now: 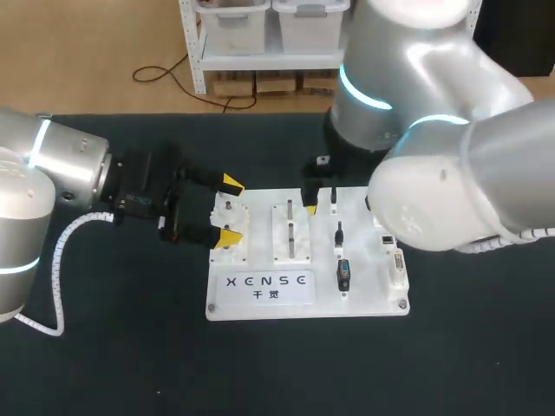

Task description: Insert the Ethernet cable into its matching sockets.

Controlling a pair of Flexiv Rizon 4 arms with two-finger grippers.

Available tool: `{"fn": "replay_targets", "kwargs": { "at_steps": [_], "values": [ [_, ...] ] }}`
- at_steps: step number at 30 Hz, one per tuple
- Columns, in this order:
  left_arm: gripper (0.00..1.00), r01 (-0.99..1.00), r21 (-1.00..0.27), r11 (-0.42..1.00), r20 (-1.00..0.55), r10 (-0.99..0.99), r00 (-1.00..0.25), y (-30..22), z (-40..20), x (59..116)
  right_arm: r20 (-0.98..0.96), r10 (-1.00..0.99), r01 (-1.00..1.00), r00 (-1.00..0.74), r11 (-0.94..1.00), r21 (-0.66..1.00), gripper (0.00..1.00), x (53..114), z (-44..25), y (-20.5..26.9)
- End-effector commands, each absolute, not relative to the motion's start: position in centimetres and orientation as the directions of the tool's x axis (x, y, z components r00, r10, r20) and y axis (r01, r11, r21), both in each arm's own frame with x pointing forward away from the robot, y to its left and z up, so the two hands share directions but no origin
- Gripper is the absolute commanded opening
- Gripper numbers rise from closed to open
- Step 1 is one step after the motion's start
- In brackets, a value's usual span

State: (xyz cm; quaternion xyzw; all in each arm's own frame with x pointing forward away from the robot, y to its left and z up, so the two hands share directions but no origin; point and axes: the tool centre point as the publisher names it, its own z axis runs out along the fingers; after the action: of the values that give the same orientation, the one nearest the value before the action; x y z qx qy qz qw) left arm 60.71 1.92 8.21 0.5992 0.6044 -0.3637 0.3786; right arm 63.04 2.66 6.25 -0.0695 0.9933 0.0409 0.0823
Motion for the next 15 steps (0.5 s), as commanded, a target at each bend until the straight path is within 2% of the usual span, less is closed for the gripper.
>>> {"fn": "replay_targets", "kwargs": {
  "at_steps": [1, 15],
  "values": [
    [1.0, 1.0, 0.016, 0.018, -0.894, 0.447, 0.006, 1.9, 8.1, 60.7, -0.166, -0.128, -0.131, -0.978, 0.991, 0.005, 1.0, 61.9, 5.7, 2.9],
    [1.0, 1.0, 0.016, 0.018, -0.894, 0.447, 0.006, 1.9, 8.1, 60.7, -0.128, -0.12, -0.121, -0.984, 0.993, -0.003, 1.0, 60.4, 3.3, 2.3]
  ]
}}
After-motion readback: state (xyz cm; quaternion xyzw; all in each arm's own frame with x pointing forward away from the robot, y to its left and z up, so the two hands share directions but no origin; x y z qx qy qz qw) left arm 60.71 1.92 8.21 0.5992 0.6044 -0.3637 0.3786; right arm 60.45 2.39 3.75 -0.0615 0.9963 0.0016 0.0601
